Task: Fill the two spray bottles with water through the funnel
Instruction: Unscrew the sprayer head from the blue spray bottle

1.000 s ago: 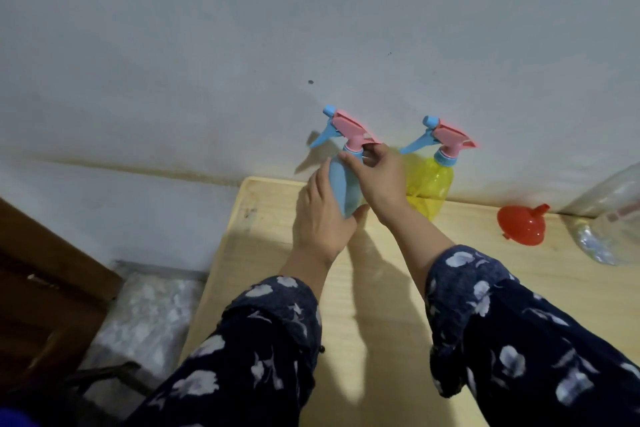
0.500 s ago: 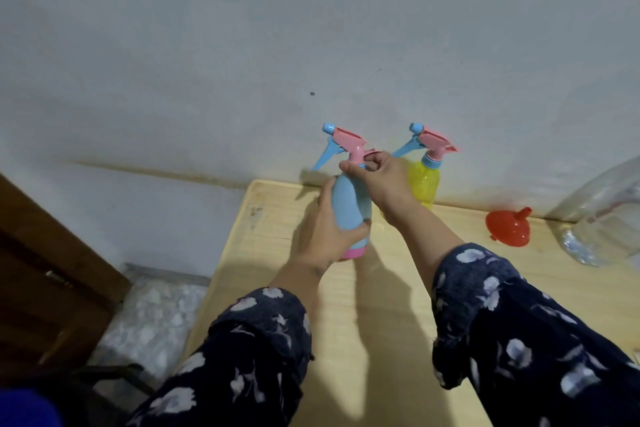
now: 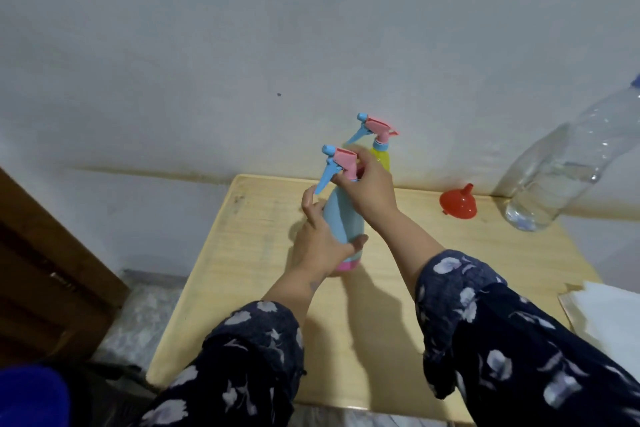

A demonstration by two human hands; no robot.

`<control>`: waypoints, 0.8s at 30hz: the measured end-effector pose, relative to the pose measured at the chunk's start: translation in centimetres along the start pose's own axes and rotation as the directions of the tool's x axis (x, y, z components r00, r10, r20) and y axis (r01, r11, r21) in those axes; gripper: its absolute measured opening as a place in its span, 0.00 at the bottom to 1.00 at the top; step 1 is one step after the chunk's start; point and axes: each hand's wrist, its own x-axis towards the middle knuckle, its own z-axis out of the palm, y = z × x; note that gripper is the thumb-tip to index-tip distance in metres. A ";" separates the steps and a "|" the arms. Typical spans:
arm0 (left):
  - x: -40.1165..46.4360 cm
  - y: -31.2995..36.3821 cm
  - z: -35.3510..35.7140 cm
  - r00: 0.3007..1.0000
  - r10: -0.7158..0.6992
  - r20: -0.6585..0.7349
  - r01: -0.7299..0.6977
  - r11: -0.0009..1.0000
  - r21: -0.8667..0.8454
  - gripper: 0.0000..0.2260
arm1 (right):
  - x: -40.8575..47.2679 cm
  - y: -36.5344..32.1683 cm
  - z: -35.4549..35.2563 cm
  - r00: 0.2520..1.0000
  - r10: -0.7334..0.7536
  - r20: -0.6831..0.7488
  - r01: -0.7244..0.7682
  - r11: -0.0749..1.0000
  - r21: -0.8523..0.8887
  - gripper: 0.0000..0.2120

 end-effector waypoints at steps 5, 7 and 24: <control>-3.1 0.6 1.1 0.997 0.015 0.070 -0.019 0.998 0.052 0.47 | -2.7 1.9 -2.5 0.995 0.064 0.083 -0.053 0.989 -0.138 0.32; -3.9 0.9 1.3 0.996 0.017 0.083 -0.020 0.999 0.034 0.48 | -3.6 2.2 -3.2 0.995 0.081 0.051 -0.072 0.986 -0.153 0.34; -7.5 4.2 2.2 0.997 0.016 0.081 -0.006 0.993 -0.116 0.41 | -8.2 1.4 -5.8 0.992 0.122 -0.044 -0.096 0.919 0.381 0.05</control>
